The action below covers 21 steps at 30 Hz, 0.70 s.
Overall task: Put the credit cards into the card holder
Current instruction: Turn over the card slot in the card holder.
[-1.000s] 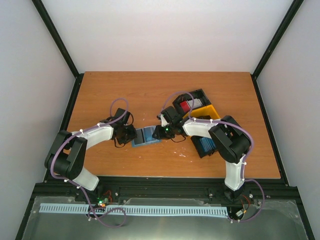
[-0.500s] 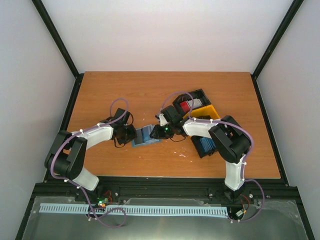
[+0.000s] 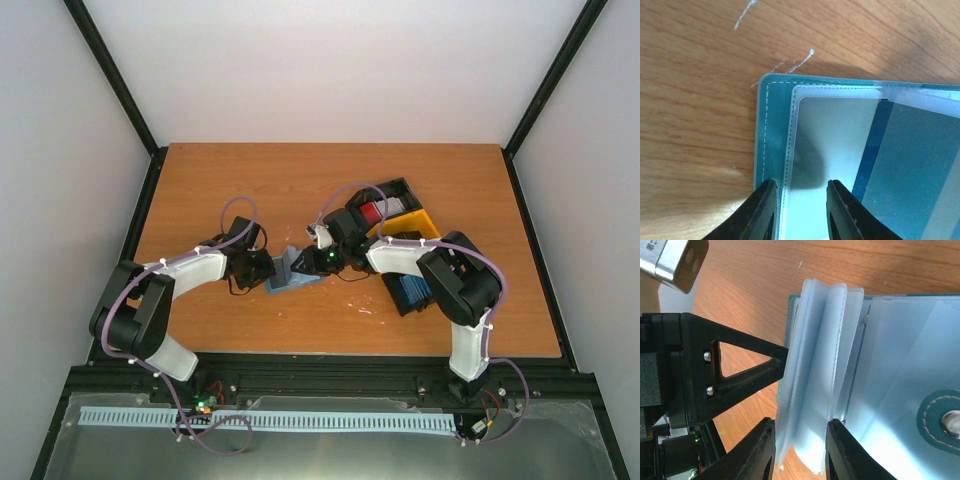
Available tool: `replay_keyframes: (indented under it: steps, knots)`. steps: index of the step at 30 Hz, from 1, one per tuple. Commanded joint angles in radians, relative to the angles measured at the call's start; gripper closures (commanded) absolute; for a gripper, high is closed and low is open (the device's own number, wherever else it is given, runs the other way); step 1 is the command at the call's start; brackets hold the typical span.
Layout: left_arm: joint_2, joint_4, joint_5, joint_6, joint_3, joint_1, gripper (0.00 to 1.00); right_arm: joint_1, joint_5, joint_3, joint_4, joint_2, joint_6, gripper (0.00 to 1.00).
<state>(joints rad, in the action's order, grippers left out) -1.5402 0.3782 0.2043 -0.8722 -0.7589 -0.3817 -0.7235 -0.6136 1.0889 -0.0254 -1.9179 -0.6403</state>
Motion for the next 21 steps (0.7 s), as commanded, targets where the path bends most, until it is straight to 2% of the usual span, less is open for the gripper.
replay_keyframes:
  steps: [1,7,21]
  knots:
    - [-0.017,-0.004,0.023,0.017,0.010,-0.003,0.71,0.003,-0.021,-0.011,-0.049,-0.018,-0.019,0.73]
    - [-0.018,-0.008,0.029,0.019,0.008,-0.003,0.71,0.002,-0.022,-0.011,-0.048,-0.027,-0.019,0.75]
    - [-0.015,-0.009,0.035,0.019,0.004,-0.003,0.70,0.003,0.019,0.019,0.028,-0.051,0.028,0.74]
